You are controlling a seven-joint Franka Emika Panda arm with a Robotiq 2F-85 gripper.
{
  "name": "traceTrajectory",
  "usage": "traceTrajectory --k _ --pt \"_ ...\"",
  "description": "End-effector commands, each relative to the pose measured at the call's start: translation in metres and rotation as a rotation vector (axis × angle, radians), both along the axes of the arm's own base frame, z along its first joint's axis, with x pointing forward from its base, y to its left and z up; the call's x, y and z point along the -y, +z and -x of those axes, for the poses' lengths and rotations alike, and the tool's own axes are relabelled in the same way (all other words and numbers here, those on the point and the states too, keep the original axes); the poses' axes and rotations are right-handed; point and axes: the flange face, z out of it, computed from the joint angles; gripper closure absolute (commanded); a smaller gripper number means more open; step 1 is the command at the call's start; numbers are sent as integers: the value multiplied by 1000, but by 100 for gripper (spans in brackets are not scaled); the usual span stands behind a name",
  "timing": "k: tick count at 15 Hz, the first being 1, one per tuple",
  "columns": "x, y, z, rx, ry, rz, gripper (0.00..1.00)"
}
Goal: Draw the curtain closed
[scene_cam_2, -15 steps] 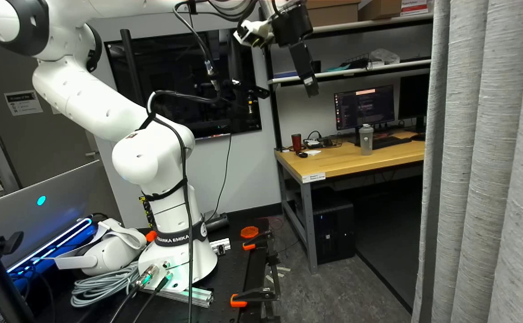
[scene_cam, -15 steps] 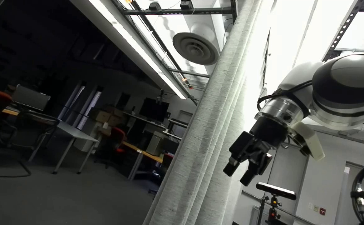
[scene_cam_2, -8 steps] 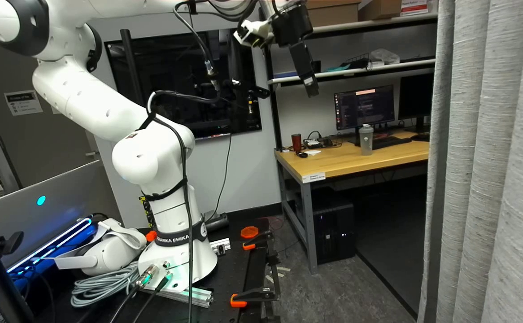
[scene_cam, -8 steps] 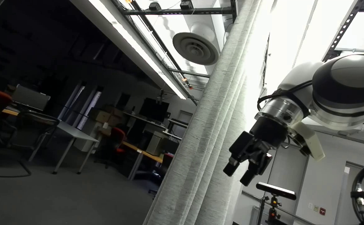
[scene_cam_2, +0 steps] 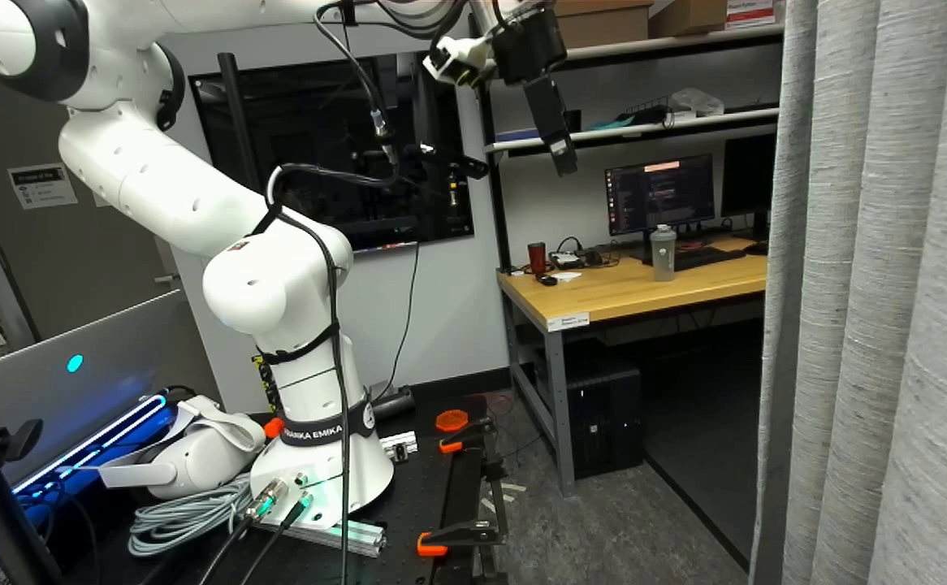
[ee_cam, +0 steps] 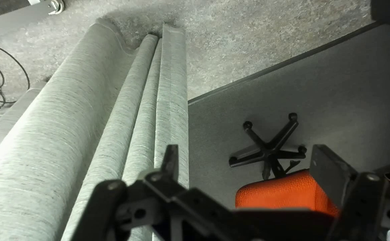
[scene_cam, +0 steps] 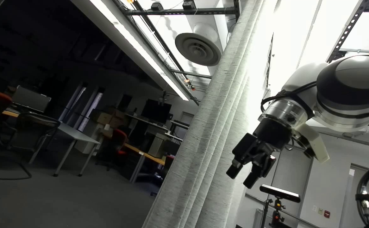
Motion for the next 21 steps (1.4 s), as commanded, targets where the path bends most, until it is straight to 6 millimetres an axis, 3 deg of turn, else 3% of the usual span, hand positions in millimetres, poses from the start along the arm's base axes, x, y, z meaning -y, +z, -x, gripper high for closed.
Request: traceTrajectory --k 1,9,10,13,14,16,21 --pt "0 1 0 -1 0 0 0" --pt "0 0 0 3 -14 6 0" --pt "4 -11 -25 8 -22 9 0" --pt "14 -19 -43 8 -34 21 0" --pt "7 -15 -24 17 -20 8 0" --pt "9 -23 -31 -1 -23 7 0" --pt "9 -18 -28 12 -22 8 0"
